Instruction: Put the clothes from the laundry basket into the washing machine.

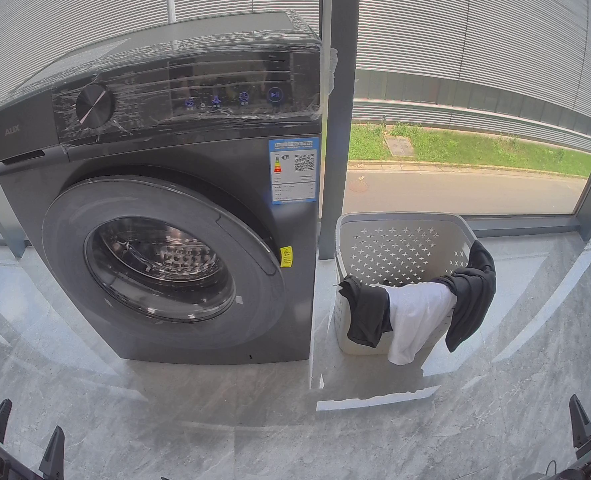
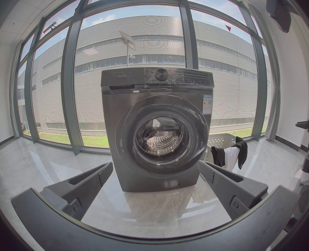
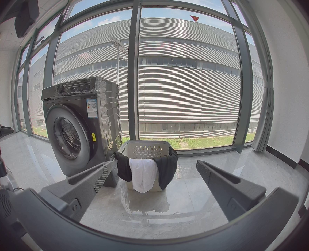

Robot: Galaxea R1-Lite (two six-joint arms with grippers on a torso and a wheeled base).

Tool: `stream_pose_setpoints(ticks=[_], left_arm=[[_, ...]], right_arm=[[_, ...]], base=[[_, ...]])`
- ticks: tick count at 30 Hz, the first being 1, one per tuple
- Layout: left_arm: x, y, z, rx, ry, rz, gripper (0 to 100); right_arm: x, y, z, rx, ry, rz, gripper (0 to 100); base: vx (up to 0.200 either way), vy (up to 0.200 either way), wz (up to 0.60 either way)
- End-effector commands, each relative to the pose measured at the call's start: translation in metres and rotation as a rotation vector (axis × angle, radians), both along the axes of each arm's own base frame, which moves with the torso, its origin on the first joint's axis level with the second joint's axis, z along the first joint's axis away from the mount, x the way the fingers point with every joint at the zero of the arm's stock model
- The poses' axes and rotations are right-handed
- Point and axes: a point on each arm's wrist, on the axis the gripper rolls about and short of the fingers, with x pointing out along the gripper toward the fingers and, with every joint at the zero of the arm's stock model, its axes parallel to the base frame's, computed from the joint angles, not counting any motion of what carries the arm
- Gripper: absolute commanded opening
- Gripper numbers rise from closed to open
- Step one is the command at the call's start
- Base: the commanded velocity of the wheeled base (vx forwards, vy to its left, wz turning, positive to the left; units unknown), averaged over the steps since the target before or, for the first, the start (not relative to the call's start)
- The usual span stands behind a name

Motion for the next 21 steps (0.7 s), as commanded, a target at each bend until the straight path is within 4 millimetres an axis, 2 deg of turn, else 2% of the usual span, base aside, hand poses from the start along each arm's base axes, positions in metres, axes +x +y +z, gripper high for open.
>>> stream_pose_setpoints(ticks=[1,21], left_arm=[[0.0009,0.0,-0.0049,0.0,0.012,0.0,100],[0.0,0.0,-0.0051,0.0,0.0,0.003,100]], right_arm=[[0.0001,0.0,-0.0053,0.0,0.001,0.001,100],[0.0001,0.0,-0.0053,0.0,0.001,0.001,100]], base=[[0.0,0.2,0.0],[0.0,0.2,0.0]])
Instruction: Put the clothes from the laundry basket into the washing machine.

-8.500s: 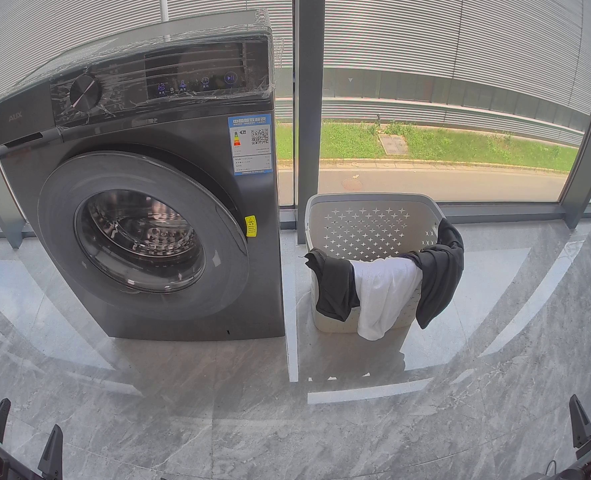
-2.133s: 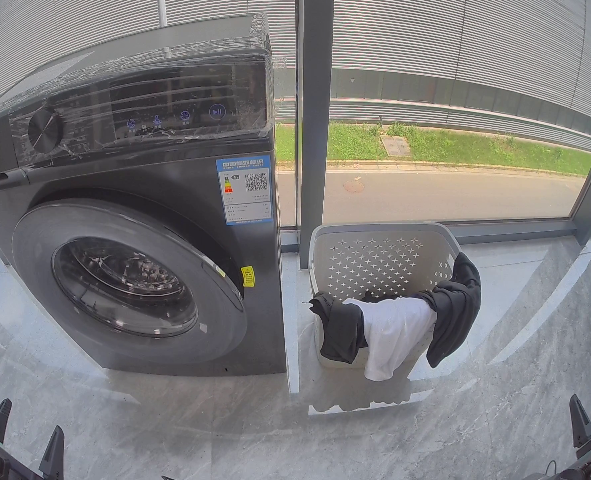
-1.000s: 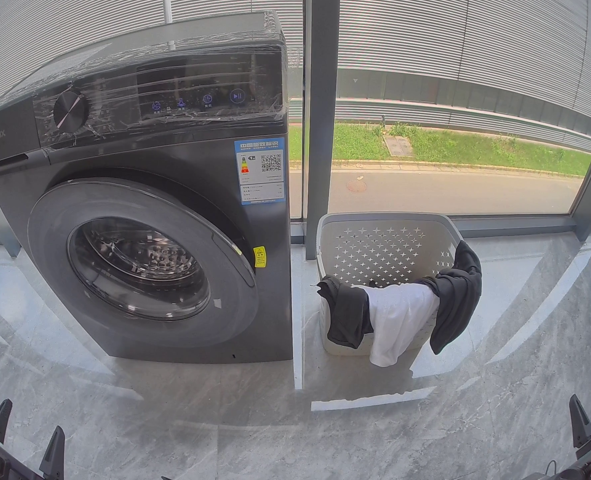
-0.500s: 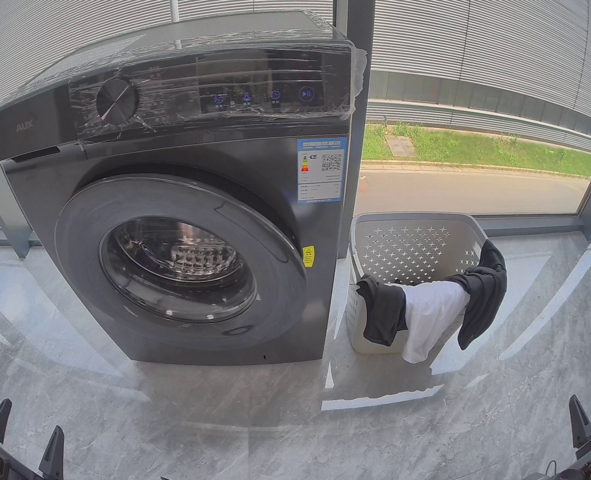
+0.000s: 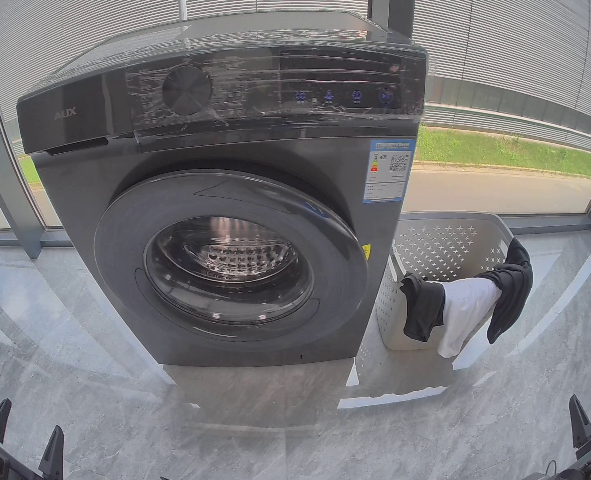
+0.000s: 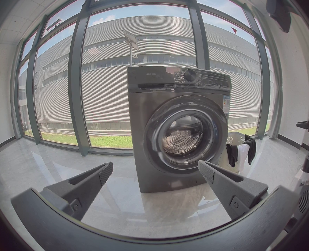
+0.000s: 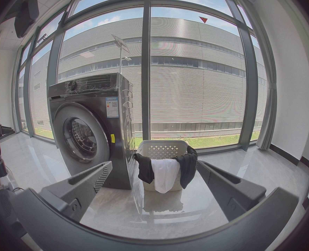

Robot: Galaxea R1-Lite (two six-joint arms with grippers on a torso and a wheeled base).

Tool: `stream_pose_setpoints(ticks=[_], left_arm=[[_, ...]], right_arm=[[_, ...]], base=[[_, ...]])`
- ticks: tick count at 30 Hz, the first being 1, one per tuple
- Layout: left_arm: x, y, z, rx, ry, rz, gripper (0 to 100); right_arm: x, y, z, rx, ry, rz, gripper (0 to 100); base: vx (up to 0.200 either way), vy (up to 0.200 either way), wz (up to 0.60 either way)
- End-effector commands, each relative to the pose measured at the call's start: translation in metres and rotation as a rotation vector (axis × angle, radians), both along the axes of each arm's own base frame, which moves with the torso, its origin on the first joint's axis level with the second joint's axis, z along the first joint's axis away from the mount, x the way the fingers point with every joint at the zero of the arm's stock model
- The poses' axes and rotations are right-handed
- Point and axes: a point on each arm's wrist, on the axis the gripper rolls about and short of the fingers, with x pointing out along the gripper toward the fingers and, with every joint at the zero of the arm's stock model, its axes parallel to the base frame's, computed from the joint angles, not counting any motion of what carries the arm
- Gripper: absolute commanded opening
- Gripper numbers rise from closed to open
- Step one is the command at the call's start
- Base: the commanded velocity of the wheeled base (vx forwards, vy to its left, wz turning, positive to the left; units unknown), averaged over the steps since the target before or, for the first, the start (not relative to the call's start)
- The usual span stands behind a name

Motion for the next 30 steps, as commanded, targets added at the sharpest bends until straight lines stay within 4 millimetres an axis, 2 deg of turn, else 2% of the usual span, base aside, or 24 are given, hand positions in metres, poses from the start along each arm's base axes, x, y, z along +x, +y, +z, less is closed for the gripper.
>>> stream_pose_setpoints(ticks=[1,24,30], left_arm=[[0.0,0.0,-0.0052,0.0,0.001,-0.001,100],[0.0,0.0,-0.0052,-0.002,0.001,-0.001,100],[0.0,0.0,-0.0052,-0.002,0.001,-0.001,100]], right_arm=[[0.0001,0.0,-0.0053,0.0,0.001,0.0,100],[0.0001,0.0,-0.0053,-0.001,0.001,0.0,100],[0.0001,0.0,-0.0053,-0.001,0.001,0.001,100]], base=[[0.0,0.2,0.0],[0.0,0.2,0.0],[0.0,0.0,0.0]])
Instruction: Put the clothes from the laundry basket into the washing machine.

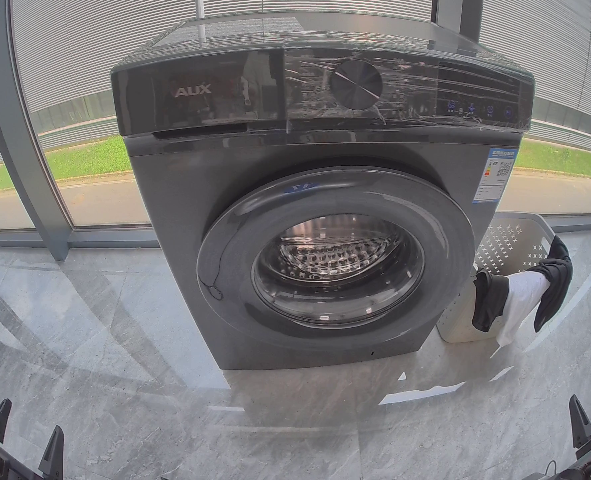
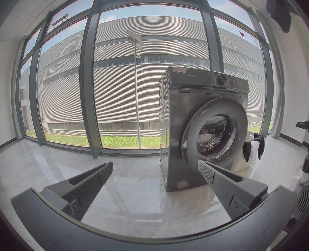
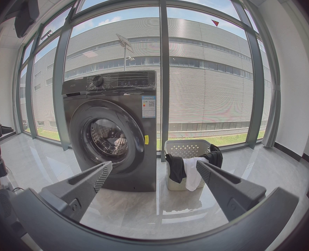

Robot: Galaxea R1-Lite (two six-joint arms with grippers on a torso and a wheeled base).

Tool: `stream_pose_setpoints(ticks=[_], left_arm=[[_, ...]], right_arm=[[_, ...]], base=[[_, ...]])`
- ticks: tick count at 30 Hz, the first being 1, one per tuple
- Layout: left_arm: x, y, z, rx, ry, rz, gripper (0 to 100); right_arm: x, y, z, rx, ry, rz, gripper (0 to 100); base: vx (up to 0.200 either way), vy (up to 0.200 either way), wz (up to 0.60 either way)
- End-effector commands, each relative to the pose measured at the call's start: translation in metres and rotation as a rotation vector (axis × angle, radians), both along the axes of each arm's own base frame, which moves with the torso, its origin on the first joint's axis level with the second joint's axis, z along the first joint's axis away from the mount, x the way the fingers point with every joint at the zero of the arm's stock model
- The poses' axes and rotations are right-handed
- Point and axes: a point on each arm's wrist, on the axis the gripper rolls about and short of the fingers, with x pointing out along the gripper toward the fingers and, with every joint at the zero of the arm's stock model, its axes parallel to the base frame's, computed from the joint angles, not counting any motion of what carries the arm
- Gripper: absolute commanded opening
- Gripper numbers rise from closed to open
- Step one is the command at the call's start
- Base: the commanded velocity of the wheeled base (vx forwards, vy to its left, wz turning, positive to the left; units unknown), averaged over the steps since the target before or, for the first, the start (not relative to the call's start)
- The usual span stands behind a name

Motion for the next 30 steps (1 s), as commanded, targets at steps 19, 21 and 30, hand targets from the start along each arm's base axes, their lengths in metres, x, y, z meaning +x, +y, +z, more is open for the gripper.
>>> stream_pose_setpoints(ticks=[19,21,30], left_arm=[[0.0,0.0,-0.005,0.0,0.001,0.002,100],[0.0,0.0,-0.005,0.0,0.001,0.002,100],[0.0,0.0,-0.005,0.0,0.001,0.002,100]], right_arm=[[0.0,0.0,-0.005,0.0,0.001,-0.004,100],[0.0,0.0,-0.005,0.0,0.003,-0.01,100],[-0.005,-0.003,0.132,-0.003,-0.25,-0.029,100]], base=[[0.0,0.0,0.0],[0.0,0.0,0.0],[0.0,0.0,0.0]])
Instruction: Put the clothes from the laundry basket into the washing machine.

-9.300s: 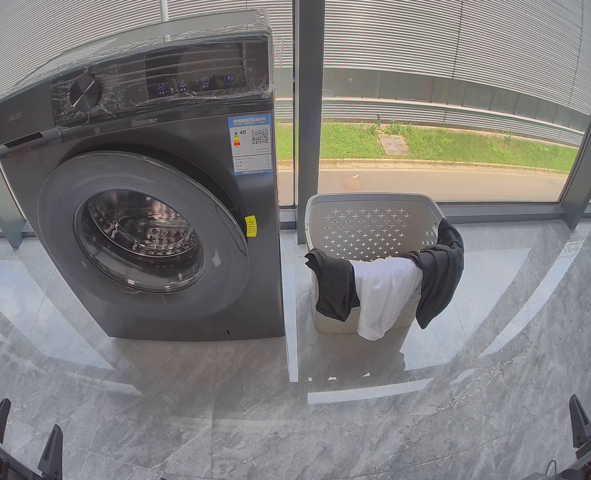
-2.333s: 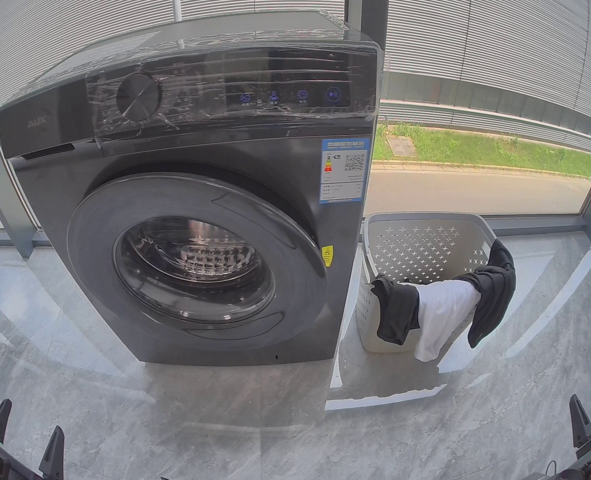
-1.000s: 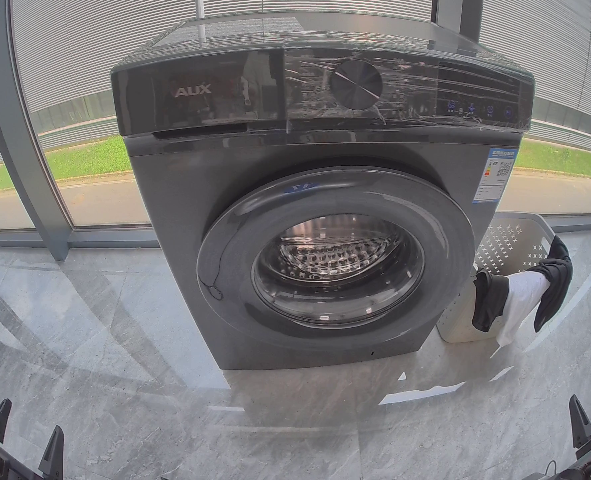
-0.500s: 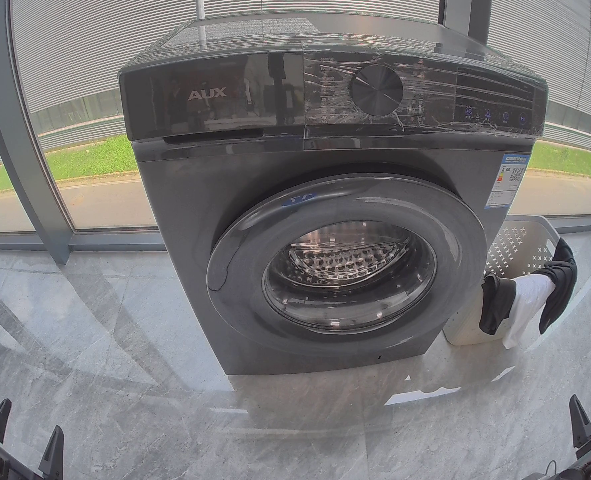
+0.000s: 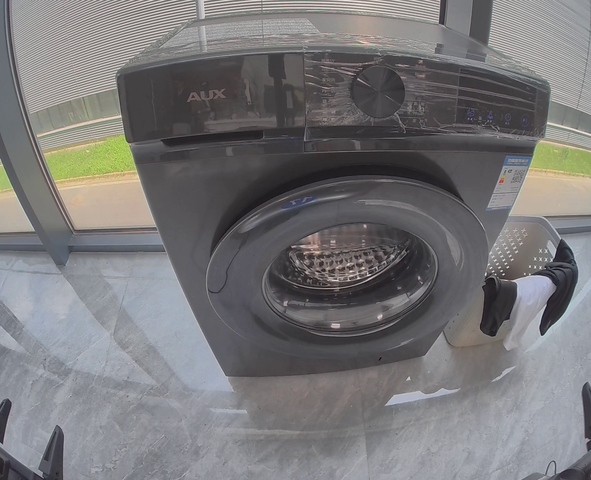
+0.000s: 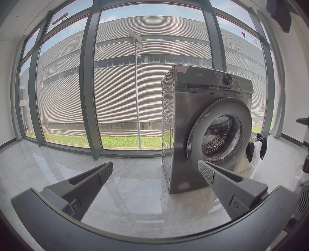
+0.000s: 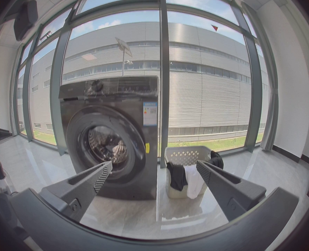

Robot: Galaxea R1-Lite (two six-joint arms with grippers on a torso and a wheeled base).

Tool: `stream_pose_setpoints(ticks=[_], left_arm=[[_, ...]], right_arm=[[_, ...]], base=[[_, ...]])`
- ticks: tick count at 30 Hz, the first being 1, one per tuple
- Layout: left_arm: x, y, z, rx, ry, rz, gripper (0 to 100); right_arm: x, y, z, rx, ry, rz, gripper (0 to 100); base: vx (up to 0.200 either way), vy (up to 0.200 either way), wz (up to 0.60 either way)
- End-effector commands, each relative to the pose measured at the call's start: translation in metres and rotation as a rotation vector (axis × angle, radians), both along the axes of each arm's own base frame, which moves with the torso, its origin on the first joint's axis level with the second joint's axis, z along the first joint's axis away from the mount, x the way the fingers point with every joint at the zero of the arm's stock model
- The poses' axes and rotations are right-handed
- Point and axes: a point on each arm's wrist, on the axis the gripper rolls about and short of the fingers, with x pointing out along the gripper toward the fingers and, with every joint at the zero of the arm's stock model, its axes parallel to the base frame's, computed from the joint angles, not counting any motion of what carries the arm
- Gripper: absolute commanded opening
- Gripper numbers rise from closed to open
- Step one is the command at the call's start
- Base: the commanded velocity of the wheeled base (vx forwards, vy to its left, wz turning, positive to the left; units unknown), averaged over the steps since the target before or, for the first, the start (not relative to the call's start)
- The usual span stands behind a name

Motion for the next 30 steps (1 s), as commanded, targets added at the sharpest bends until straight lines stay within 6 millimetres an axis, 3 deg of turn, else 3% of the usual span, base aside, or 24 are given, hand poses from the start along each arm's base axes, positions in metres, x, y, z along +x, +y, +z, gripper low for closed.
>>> stream_pose_setpoints(ticks=[1,4,6,8,9,13,15,18,20,21,30], left_arm=[[0.0,0.0,-0.005,0.0,0.001,0.0,100],[0.0,0.0,-0.005,0.0,0.001,0.0,100],[0.0,0.0,-0.005,0.0,0.001,0.0,100],[0.0,0.0,-0.005,0.0,0.001,0.0,100],[0.0,0.0,-0.005,0.0,0.001,0.0,100],[0.0,0.0,-0.005,0.0,0.001,0.0,100],[0.0,0.0,-0.005,0.0,0.001,0.0,100],[0.0,0.0,-0.005,0.0,0.001,0.0,100],[0.0,0.0,-0.005,0.0,0.001,0.0,100],[0.0,0.0,-0.005,0.0,0.001,0.0,100],[0.0,0.0,-0.005,0.0,0.001,0.0,100]], right_arm=[[-0.002,-0.004,0.14,-0.017,-0.221,0.021,100],[0.013,-0.002,0.167,-0.099,-0.208,0.052,100],[0.018,-0.002,0.17,-0.111,-0.195,0.061,100],[0.045,0.003,0.174,-0.124,-0.117,0.118,100],[0.048,0.003,0.174,-0.125,-0.108,0.121,100],[0.084,0.009,0.17,-0.135,0.005,0.129,100],[0.116,0.013,0.168,-0.141,0.062,0.107,100],[0.149,0.012,0.163,-0.147,0.119,0.055,100],[0.157,0.012,0.161,-0.147,0.13,0.045,100],[0.176,0.014,0.157,-0.151,0.155,0.044,100],[0.22,0.007,0.137,-0.153,0.258,0.007,100]], base=[[0.0,0.0,0.0],[0.0,0.0,0.0],[0.0,0.0,0.0],[0.0,0.0,0.0],[0.0,0.0,0.0],[0.0,0.0,0.0],[0.0,0.0,0.0],[0.0,0.0,0.0],[0.0,0.0,0.0],[0.0,0.0,0.0],[0.0,0.0,0.0]])
